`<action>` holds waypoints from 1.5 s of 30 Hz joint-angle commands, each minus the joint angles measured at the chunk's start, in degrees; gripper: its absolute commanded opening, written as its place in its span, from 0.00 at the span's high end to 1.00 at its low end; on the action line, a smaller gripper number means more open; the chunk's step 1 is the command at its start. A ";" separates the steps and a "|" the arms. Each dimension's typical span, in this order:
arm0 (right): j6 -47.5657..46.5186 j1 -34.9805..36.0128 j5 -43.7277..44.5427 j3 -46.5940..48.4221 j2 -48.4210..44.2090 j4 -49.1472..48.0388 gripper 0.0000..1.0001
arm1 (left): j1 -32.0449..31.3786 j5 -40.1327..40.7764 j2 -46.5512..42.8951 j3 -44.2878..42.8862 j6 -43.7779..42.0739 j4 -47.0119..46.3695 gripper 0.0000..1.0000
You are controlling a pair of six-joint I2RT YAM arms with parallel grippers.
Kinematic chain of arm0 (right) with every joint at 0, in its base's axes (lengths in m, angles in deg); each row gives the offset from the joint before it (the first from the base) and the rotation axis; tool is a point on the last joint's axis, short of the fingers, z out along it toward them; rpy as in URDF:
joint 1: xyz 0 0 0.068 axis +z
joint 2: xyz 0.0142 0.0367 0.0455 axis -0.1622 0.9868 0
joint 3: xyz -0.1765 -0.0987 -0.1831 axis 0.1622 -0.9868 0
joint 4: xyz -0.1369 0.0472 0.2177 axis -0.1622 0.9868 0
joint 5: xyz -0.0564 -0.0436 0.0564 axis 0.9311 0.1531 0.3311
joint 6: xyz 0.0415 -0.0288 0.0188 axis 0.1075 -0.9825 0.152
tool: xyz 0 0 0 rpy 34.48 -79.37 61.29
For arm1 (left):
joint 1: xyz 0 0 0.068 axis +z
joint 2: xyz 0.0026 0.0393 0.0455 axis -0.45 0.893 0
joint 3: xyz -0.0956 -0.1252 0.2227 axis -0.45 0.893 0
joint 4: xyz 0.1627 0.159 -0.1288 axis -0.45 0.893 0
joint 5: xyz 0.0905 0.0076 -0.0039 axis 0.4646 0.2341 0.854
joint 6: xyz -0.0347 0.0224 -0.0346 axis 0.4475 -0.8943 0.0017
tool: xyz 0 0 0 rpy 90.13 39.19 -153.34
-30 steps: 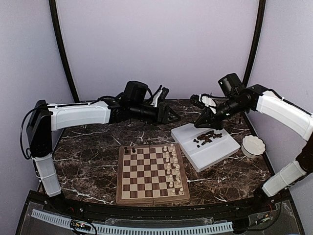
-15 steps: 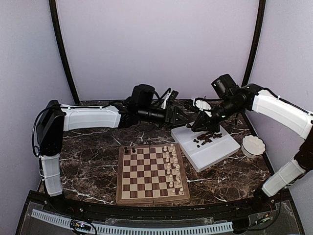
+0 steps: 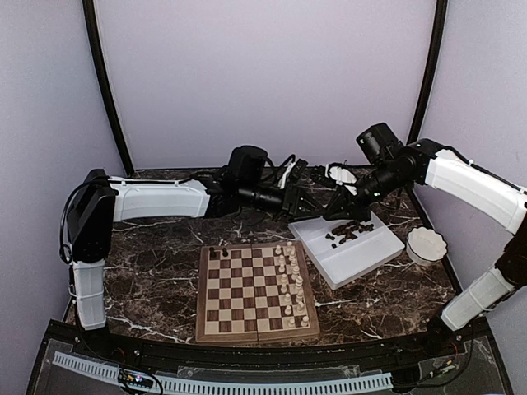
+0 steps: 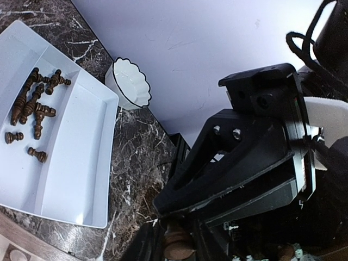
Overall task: Set up the chess pieces on the board
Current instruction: Pass from the right arm to the left, then pass from the left arm to the right
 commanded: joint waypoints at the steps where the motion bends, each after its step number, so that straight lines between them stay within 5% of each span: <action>1: 0.99 0.58 -0.38 0.67 -0.56 -0.69 0.90 | -0.35 -1.89 -0.37 -1.25 0.42 -1.25 0.78; 4: 2.97 -3.26 -6.41 0.81 -3.25 -1.60 0.76 | -0.31 -2.08 -1.15 0.07 1.47 -5.83 0.82; 10: 9.49 -18.38 -32.95 2.01 -4.27 -1.99 0.52 | -0.36 -1.78 -3.25 5.39 5.33 -20.02 0.85; 19: 33.47 -19.72 -46.77 -7.17 -1.54 -19.88 0.49 | -0.32 1.56 -3.76 10.26 11.30 -38.97 0.85; 26: 45.97 -19.64 -48.43 -12.98 -1.29 -31.65 0.46 | -0.31 3.06 -2.93 9.89 12.20 -41.96 0.86; 45: 52.77 -16.44 -51.37 -14.41 -0.12 -39.38 0.70 | -0.77 3.21 -1.49 8.66 12.74 -41.85 0.86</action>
